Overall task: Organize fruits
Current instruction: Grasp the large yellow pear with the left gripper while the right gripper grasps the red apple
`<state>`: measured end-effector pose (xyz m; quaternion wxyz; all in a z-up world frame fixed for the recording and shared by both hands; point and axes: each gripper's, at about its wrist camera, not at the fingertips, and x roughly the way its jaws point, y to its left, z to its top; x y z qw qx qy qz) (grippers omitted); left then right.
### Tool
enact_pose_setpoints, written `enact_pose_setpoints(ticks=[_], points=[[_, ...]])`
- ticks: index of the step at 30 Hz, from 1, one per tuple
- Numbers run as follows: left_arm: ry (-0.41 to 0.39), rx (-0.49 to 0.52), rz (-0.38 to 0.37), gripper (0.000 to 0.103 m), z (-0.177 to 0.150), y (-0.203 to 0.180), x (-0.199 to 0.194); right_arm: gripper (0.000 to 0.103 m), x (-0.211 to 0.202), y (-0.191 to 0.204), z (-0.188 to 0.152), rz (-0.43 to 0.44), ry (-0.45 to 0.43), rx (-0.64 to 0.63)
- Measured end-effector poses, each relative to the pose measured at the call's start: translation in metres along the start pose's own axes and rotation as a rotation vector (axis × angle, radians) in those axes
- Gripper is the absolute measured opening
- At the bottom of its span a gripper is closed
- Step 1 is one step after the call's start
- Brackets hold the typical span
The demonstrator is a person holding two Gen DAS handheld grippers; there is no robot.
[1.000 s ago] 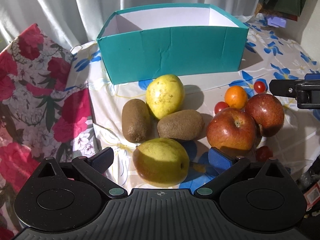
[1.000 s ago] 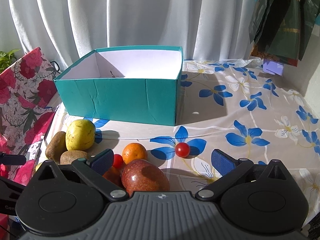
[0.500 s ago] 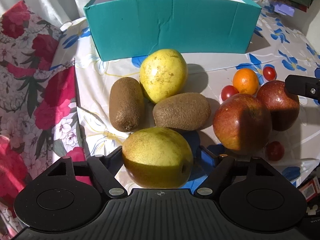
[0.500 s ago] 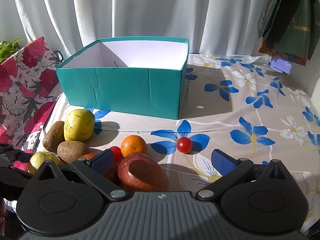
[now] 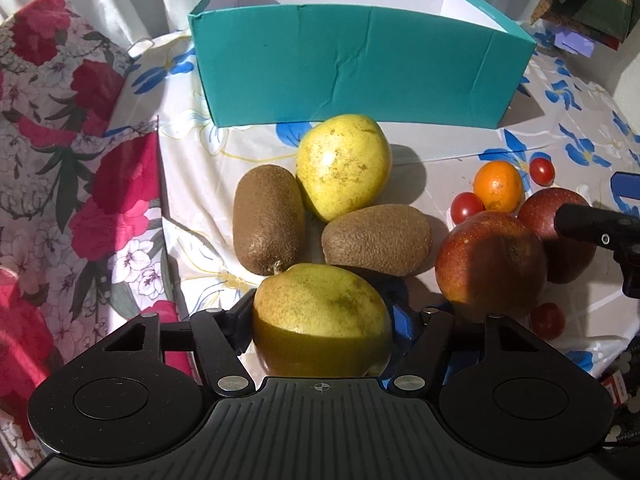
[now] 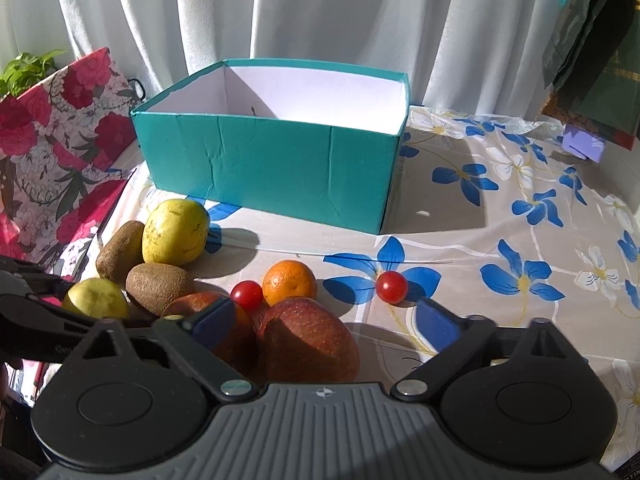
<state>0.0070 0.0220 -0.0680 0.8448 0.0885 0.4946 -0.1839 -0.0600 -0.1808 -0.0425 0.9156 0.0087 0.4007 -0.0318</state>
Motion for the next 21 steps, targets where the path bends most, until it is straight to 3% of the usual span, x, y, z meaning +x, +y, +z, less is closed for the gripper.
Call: enact_pose_setpoints(ticks=[5, 7, 10, 17, 20, 21], points=[[-0.009, -0.012, -0.006, 0.070, 0.001, 0.004, -0.005, 0.086, 0.002, 0.002, -0.005, -0.016, 0.032, -0.040], [-0.006, -0.013, -0.016, 0.070, 0.001, 0.005, -0.005, 0.075, 0.006, 0.004, -0.007, -0.022, 0.053, -0.054], [-0.008, -0.008, -0.021, 0.070, -0.001, 0.003, -0.008, 0.067, 0.010, 0.004, -0.008, 0.002, 0.074, -0.044], [-0.009, -0.023, -0.035, 0.070, -0.001, 0.000, -0.012, 0.066, 0.023, 0.000, -0.008, 0.038, 0.084, -0.016], [-0.008, -0.032, -0.030, 0.070, -0.001, 0.000, -0.014, 0.065, 0.038, -0.001, -0.008, 0.048, 0.137, 0.000], [-0.009, -0.035, -0.029, 0.070, -0.001, 0.001, -0.015, 0.060, 0.043, -0.002, -0.010, 0.061, 0.156, 0.005]])
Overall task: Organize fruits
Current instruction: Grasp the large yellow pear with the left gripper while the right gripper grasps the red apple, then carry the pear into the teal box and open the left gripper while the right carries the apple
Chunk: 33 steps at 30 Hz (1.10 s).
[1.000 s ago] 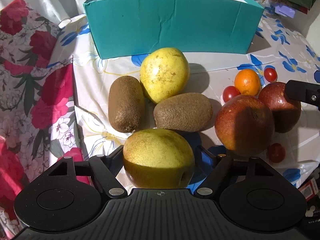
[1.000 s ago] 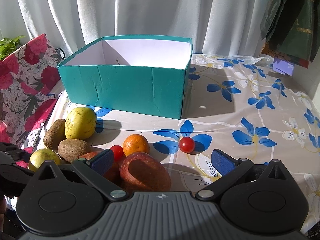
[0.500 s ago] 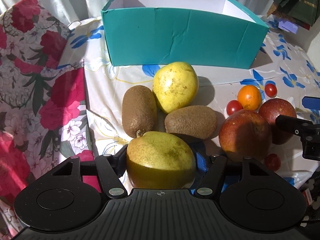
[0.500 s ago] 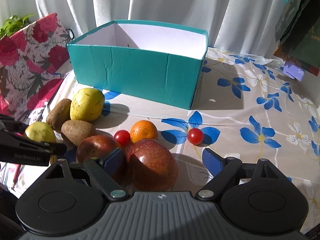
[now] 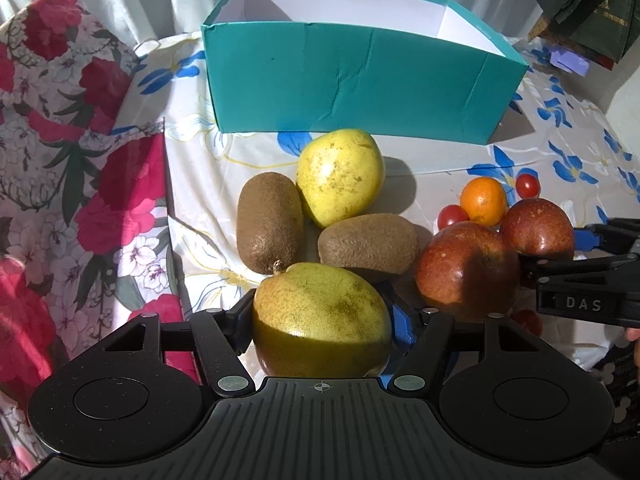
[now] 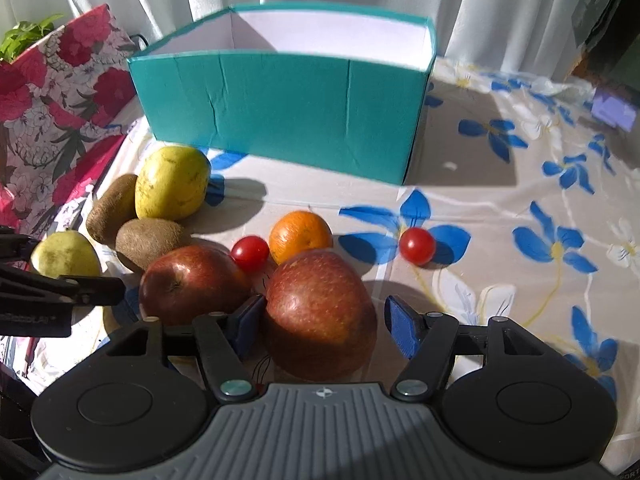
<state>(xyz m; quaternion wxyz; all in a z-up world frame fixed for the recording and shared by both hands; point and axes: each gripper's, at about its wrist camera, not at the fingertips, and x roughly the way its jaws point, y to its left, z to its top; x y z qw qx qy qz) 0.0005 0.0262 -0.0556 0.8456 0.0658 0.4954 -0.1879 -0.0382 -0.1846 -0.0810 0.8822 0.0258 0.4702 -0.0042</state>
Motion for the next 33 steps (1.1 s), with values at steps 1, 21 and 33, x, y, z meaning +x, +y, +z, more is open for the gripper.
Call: enact_pose_setpoints(ticks=[1, 21, 33], points=[[-0.002, -0.005, 0.001, 0.070, 0.001, 0.001, -0.001, 0.059, 0.003, -0.001, -0.001, 0.006, 0.005, 0.001], [-0.121, 0.057, 0.024, 0.070, 0.049, -0.026, -0.039, 0.059, -0.042, -0.029, 0.026, 0.018, -0.216, 0.109], [-0.177, 0.034, 0.139, 0.070, 0.134, -0.034, -0.033, 0.059, -0.055, -0.034, 0.052, 0.009, -0.311, 0.148]])
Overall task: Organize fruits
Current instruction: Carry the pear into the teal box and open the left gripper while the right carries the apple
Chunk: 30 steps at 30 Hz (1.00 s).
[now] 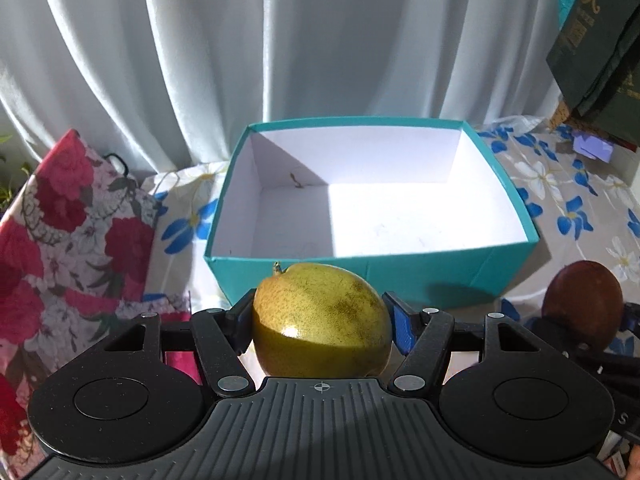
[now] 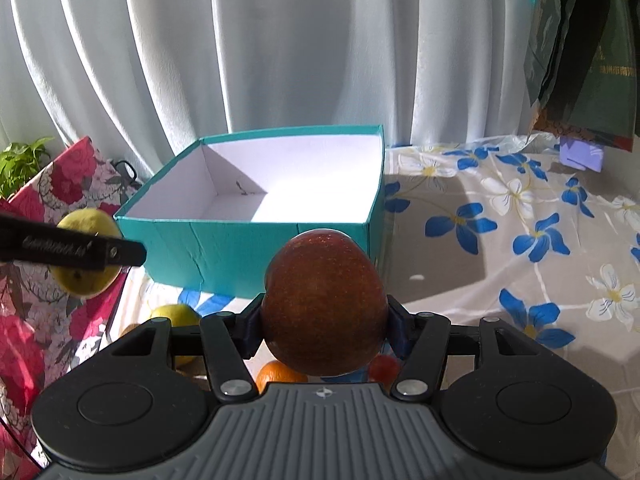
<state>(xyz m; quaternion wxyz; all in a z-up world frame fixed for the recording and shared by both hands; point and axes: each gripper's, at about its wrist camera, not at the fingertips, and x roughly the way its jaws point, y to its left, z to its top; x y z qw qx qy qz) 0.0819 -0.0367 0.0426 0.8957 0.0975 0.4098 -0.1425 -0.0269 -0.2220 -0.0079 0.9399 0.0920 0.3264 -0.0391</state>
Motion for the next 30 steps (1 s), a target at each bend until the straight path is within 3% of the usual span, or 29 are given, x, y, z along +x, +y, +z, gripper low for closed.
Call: enact_pose_setpoints(ticks=[6, 14, 19, 25, 30], points=[[-0.052, 0.004, 0.026, 0.070, 0.033, -0.004, 0.017, 0.059, -0.001, -0.004, 0.009, -0.020, -0.039, 0.013], [-0.051, -0.002, 0.057, 0.070, 0.064, -0.008, 0.069, 0.059, -0.002, -0.011, 0.018, -0.043, -0.072, 0.035], [0.024, 0.001, 0.085, 0.070, 0.072, -0.010, 0.113, 0.059, -0.002, -0.016, 0.022, -0.067, -0.086, 0.050], [0.175, 0.006, 0.081, 0.070, 0.068, -0.012, 0.160, 0.059, -0.001, -0.027, 0.024, -0.097, -0.086, 0.076], [0.282, -0.033, 0.028, 0.070, 0.066, -0.005, 0.180, 0.059, 0.001, -0.031, 0.025, -0.111, -0.084, 0.091]])
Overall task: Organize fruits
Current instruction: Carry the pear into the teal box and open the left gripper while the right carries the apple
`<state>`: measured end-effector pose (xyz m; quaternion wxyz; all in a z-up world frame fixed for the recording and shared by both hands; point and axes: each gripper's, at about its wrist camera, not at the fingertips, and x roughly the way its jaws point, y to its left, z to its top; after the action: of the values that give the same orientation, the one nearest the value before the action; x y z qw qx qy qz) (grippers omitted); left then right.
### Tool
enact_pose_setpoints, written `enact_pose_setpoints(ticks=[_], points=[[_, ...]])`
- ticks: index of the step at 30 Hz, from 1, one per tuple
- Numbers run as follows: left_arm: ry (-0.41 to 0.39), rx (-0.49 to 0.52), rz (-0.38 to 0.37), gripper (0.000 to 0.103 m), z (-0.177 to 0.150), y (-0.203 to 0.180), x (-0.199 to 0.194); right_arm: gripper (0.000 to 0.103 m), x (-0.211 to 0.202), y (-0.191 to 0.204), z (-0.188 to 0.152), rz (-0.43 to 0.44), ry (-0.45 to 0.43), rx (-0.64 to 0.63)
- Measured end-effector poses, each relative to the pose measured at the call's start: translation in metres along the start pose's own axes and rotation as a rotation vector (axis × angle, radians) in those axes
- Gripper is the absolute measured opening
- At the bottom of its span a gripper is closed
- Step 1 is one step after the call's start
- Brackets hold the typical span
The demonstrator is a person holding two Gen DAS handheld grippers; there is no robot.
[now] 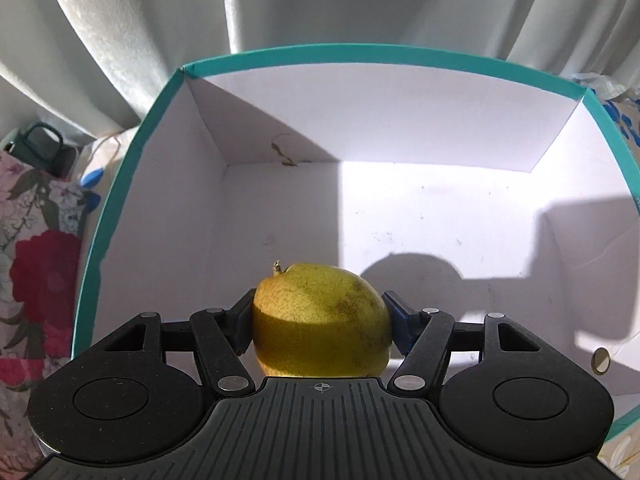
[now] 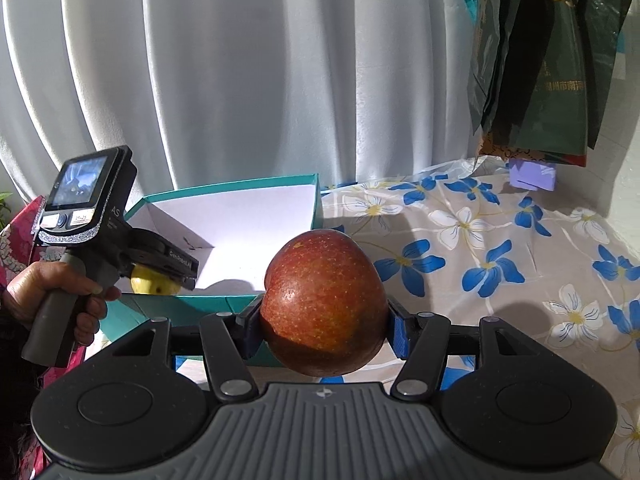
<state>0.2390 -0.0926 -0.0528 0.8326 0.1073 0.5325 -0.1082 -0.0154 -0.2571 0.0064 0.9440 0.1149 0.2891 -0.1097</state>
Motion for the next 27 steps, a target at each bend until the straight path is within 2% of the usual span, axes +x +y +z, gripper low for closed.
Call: enact_pose_setpoints(ticks=[2, 5, 19, 21, 23, 24, 27], points=[[0.013, -0.009, -0.010, 0.070, 0.001, 0.003, 0.000, 0.059, 0.001, -0.001, 0.000, -0.004, 0.001, 0.002], [0.056, -0.018, 0.015, 0.070, 0.000, 0.005, 0.006, 0.059, 0.002, 0.000, 0.001, -0.006, 0.000, 0.005], [0.124, -0.035, -0.011, 0.070, 0.001, 0.011, 0.013, 0.059, 0.006, 0.000, 0.003, -0.001, -0.002, 0.009], [0.112, -0.039, -0.019, 0.070, 0.002, 0.012, 0.010, 0.059, 0.006, 0.000, 0.003, -0.002, -0.003, 0.008], [0.087, -0.049, -0.020, 0.079, 0.003, 0.015, 0.002, 0.059, 0.007, 0.001, 0.003, -0.005, -0.004, 0.008], [0.073, -0.054, -0.027, 0.089, 0.004, 0.016, -0.003, 0.059, 0.006, 0.001, 0.003, -0.006, -0.004, 0.006], [0.017, -0.060, -0.040, 0.089, 0.001, 0.018, -0.025, 0.059, 0.007, 0.001, 0.003, -0.006, -0.008, 0.002]])
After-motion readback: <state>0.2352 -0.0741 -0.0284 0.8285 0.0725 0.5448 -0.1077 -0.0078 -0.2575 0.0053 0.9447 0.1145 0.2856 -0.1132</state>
